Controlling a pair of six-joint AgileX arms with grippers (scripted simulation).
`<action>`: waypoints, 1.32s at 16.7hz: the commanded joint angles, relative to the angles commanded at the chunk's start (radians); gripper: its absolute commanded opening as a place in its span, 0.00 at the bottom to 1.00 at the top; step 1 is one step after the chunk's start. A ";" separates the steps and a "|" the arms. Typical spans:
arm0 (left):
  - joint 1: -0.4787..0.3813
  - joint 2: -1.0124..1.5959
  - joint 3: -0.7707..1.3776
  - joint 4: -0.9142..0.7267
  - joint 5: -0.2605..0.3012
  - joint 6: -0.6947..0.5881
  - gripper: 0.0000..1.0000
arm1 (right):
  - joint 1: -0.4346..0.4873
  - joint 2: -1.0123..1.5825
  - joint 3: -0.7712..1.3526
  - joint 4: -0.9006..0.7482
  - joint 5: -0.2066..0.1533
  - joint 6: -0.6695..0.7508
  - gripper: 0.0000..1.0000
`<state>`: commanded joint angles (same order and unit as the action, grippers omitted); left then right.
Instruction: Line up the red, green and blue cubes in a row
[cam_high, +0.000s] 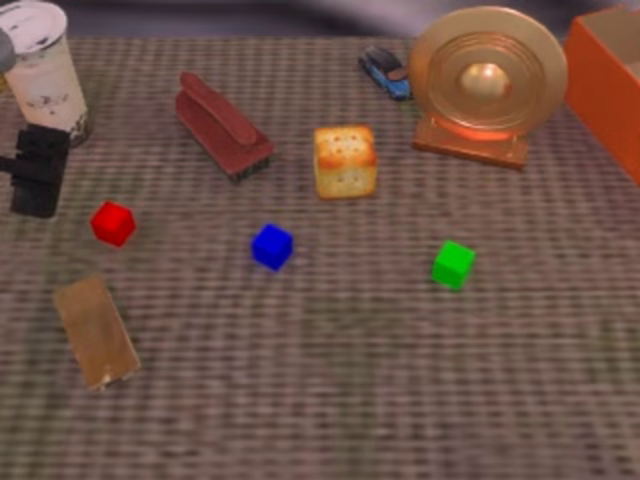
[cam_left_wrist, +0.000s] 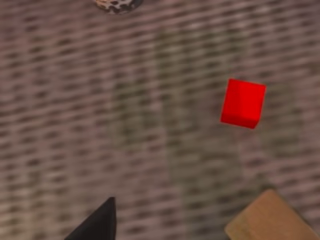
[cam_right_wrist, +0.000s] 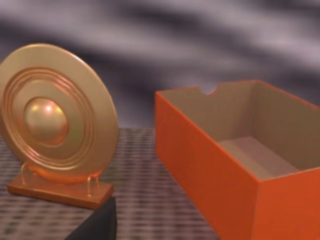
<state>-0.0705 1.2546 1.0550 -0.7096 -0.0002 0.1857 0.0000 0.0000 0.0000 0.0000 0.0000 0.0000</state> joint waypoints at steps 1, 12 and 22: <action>-0.006 0.116 0.087 -0.061 -0.001 0.016 1.00 | 0.000 0.000 0.000 0.000 0.000 0.000 1.00; -0.047 0.942 0.793 -0.498 0.002 0.131 1.00 | 0.000 0.000 0.000 0.000 0.000 0.000 1.00; -0.047 0.987 0.796 -0.474 0.004 0.139 1.00 | 0.000 0.000 0.000 0.000 0.000 0.000 1.00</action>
<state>-0.1171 2.2421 1.8510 -1.1837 0.0035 0.3244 0.0000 0.0000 0.0000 0.0000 0.0000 0.0000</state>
